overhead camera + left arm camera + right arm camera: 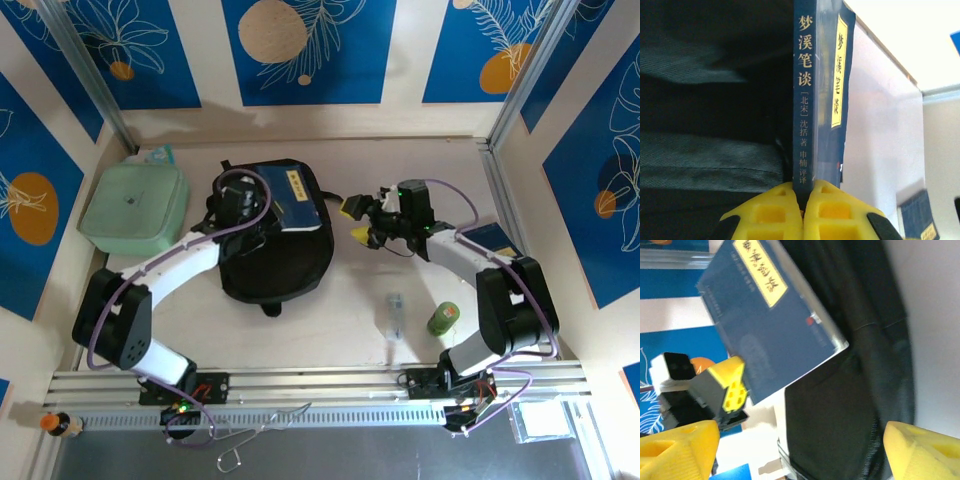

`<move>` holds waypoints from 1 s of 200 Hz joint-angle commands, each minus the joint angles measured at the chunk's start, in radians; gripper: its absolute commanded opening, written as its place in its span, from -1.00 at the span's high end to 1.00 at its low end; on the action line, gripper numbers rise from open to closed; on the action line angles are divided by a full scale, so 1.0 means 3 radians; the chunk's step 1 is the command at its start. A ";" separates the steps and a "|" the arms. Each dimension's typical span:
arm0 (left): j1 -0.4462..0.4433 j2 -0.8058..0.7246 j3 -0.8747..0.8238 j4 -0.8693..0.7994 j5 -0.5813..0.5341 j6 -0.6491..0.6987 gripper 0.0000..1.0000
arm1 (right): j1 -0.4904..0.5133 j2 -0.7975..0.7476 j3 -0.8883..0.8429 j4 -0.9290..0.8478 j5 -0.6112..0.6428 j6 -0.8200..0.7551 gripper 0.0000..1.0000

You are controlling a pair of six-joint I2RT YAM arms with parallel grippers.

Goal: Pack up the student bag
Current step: Pass the book.

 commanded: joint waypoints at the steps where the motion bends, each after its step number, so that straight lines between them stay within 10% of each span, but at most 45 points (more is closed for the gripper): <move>1: 0.0022 -0.0228 -0.0257 0.0552 -0.0479 -0.0645 1.00 | 0.0224 0.0021 -0.0006 0.0266 0.0315 0.0329 -0.71; 200: -0.0024 -0.0332 -0.0734 0.1174 -0.0492 -0.1506 1.00 | 0.1017 0.1455 0.0994 0.0967 0.0934 0.1721 -0.50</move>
